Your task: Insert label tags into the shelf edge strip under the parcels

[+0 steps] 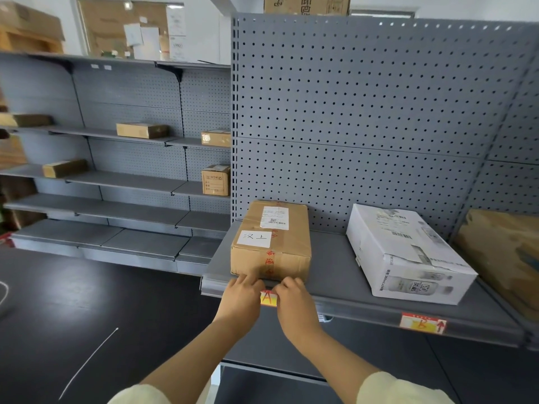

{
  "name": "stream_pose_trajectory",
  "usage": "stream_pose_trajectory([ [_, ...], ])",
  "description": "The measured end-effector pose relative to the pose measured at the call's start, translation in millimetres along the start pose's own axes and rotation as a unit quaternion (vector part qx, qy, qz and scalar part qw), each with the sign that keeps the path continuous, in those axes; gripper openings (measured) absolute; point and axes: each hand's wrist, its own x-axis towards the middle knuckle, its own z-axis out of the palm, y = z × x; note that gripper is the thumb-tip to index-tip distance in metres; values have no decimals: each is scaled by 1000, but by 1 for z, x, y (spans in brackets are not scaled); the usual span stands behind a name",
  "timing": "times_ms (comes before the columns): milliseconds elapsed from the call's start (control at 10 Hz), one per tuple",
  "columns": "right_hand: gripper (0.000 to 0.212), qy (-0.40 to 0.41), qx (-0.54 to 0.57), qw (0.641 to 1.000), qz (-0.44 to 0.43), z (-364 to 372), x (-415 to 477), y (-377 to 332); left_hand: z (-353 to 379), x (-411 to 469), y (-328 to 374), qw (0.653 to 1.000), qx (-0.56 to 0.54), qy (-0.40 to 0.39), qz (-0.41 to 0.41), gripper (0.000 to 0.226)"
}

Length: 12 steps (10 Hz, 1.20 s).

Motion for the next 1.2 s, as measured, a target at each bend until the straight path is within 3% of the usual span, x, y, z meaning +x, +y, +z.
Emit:
stream_pose_trajectory([
  [400, 28, -23, -57, 998, -15, 3, -2, -9, -4, 3, 6, 1000, 18, -17, -16, 43],
  [700, 44, -68, -91, 990, -87, -9, -8, -2, -3, -1, 3, 1000, 19, 1, 7, 32],
  [1000, 40, -101, -107, 986, -79, -21, -15, 8, -26, 14, 29, 994, 95, -62, 3, 27],
  [1200, 31, -78, -106, 990, -57, -51, 0, 33, -50, 45, 55, 996, 90, -14, 15, 32],
])
